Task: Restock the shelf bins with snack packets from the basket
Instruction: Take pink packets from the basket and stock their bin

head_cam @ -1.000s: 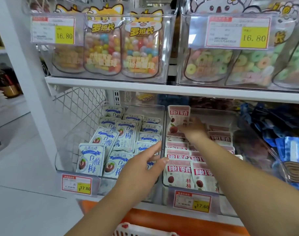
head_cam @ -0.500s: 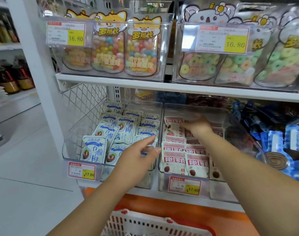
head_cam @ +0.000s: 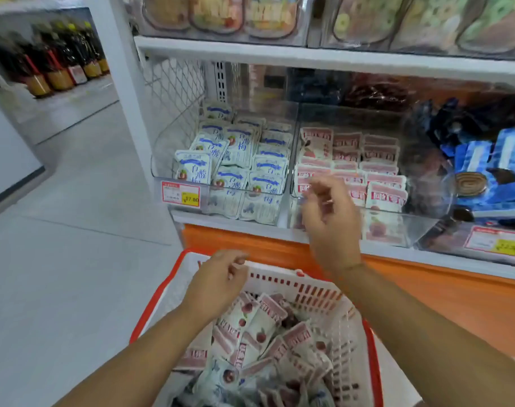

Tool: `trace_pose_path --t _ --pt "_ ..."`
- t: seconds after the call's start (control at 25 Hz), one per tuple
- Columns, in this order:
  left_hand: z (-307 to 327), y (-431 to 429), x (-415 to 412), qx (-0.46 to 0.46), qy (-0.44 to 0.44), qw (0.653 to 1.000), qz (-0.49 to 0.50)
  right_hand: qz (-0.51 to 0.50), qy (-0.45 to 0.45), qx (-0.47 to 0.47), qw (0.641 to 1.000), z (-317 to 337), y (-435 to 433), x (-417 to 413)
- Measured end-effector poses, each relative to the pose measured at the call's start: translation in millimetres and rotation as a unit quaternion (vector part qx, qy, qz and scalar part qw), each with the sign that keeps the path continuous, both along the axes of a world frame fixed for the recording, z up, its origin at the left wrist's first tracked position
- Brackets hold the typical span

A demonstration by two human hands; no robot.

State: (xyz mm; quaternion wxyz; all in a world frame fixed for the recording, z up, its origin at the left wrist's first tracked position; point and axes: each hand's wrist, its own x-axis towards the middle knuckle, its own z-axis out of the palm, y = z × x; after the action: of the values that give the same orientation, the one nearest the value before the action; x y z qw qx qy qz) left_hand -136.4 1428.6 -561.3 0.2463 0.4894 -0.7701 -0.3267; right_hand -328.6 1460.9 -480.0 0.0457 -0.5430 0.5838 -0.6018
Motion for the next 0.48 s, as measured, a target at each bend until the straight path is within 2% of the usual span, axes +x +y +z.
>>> trace_pose_path --t 0.04,0.12,0.16,0.24,0.32,0.48 --pt "-21.8 6.2 5.1 0.051 -0.037 0.998 0.000 0.014 0.032 0.041 0.999 -26.5 11.2 10.7" --pt "-62.7 22.4 13.0 0.160 -0.082 0.984 0.016 0.041 0.037 0.217 0.975 -81.8 32.9 26.8" --pt "-79.5 30.1 15.6 0.202 -0.089 0.975 0.021 0.045 0.004 0.331 0.942 -108.3 40.3 29.6" --pt "-105.0 42.8 19.0 0.258 -0.107 0.960 0.022 0.015 -0.126 0.514 0.848 -158.9 52.2 26.8" --pt "-120.1 46.5 21.2 0.280 -0.121 0.952 0.026 -0.026 -0.247 0.582 0.775 -194.5 56.4 18.5" --pt "-140.9 32.8 23.3 0.297 -0.119 0.947 0.042 -0.040 -0.388 0.569 0.724 -226.0 42.3 18.0"
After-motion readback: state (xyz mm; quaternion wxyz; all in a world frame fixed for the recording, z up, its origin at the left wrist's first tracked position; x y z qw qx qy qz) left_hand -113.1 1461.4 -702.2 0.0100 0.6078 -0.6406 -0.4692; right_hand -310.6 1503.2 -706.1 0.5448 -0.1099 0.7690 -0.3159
